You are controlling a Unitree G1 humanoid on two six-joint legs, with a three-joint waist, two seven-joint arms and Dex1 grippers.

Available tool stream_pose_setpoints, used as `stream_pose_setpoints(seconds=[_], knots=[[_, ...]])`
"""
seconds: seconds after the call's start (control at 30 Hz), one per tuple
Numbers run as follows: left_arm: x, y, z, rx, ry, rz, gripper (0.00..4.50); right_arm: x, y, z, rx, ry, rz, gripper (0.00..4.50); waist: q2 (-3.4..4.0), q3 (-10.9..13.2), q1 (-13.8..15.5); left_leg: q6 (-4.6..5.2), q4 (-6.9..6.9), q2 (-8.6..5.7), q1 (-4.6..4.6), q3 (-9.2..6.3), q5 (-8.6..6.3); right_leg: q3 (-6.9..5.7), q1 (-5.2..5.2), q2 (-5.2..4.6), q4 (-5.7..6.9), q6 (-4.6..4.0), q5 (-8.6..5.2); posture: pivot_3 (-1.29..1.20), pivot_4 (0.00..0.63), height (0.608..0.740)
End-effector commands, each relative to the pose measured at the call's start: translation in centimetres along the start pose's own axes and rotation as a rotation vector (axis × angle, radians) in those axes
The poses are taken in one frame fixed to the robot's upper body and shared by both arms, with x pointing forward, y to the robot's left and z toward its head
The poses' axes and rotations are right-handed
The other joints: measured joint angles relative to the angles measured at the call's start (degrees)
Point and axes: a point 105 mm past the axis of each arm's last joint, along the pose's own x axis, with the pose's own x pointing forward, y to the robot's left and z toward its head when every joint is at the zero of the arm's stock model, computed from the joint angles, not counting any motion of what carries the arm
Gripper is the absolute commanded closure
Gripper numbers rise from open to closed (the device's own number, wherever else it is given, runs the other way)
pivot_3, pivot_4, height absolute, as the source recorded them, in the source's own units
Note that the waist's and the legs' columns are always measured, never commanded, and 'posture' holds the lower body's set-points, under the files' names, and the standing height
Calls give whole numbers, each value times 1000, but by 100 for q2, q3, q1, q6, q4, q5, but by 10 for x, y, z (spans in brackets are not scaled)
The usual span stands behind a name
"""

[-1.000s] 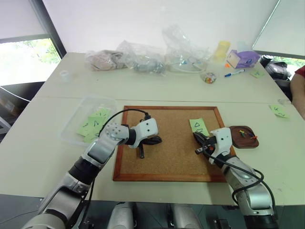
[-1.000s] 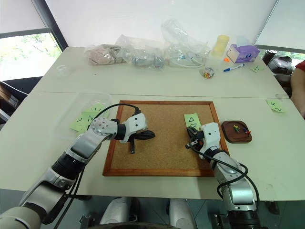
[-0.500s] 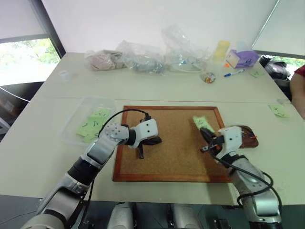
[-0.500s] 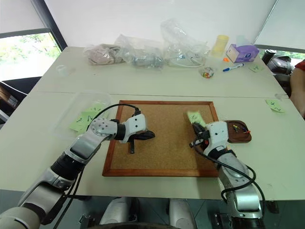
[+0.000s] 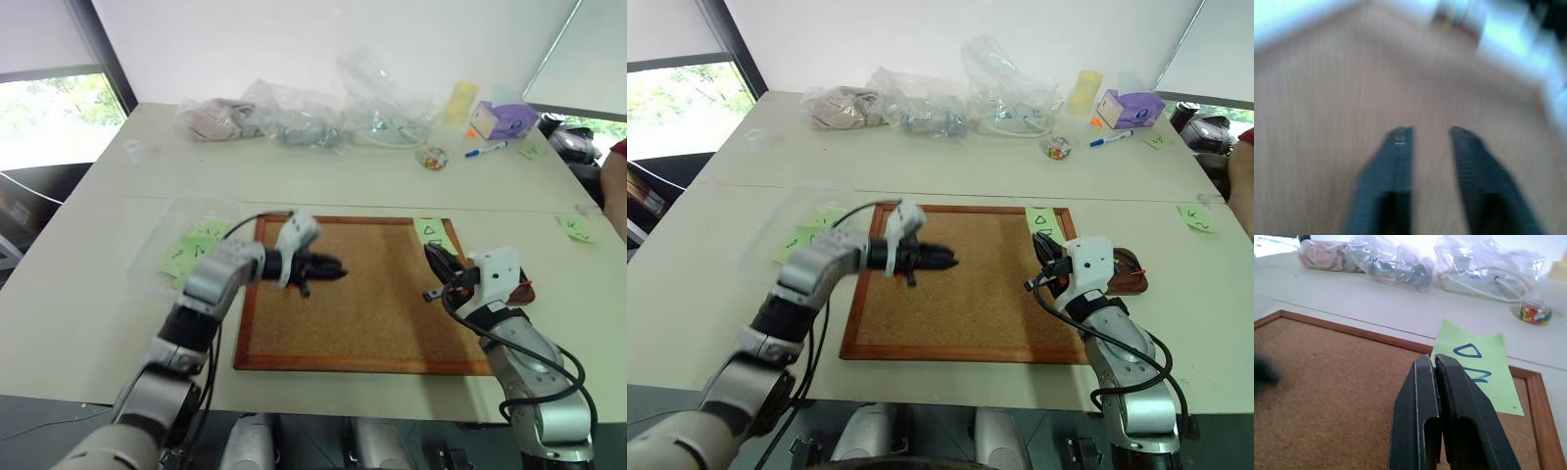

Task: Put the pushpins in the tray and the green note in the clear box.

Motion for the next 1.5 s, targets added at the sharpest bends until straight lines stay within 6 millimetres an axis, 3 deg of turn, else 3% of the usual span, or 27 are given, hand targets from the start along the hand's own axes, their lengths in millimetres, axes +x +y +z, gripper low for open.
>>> stream_pose_setpoints(seconds=[0.03,0.1,0.13,0.37,0.7,0.8,1.07,1.3,1.5], knots=[[7,-7,36,-134,-124,-92,1025,0,1,26,-58,-73,25,4500,1,0,-13,1,-1,-1,3,1,-1,1,2,1,0,5,-1,0,150,737],[19,-4,43,-200,-133,-87,102,1,2,32,-74,-88,36,4500,1,0,-17,1,-6,-2,6,-1,-1,1,2,4,0,22,3,0,150,737],[27,-1,43,-243,-125,-68,42,2,3,35,-79,-95,39,4500,1,1,-11,1,-8,-2,7,-3,-1,1,2,5,2,25,2,0,150,737],[67,4,44,-472,-139,-90,42,5,12,55,-122,-146,58,4500,-16,16,-10,1,-7,-3,5,-9,-1,-1,0,7,1,17,-3,0,150,737],[90,-4,56,-574,-224,-168,42,3,22,61,-142,-152,71,4500,-18,18,-3,1,-10,-5,4,-8,-1,-1,0,4,-2,10,-7,0,150,737],[96,-11,53,-567,-208,-193,819,3,24,62,-146,-155,73,4500,-18,18,-3,1,-10,-6,2,-8,-1,-1,0,2,-4,10,-7,0,150,737],[99,-14,45,-560,-170,-196,4476,3,24,65,-154,-163,71,4500,-18,18,-15,1,-11,-6,2,-10,-1,-1,-1,3,-3,9,-7,0,150,737],[97,-5,28,-450,-108,-126,4476,3,25,70,-165,-183,60,4500,-18,18,-9,1,-10,-7,2,-9,-1,0,-1,2,-4,9,-7,0,150,737],[89,5,22,-489,-121,-93,4476,-7,6,91,12,-291,-83,4500,-18,18,-7,1,-11,-5,2,-10,-1,-1,-2,3,-2,9,-7,0,150,737]])
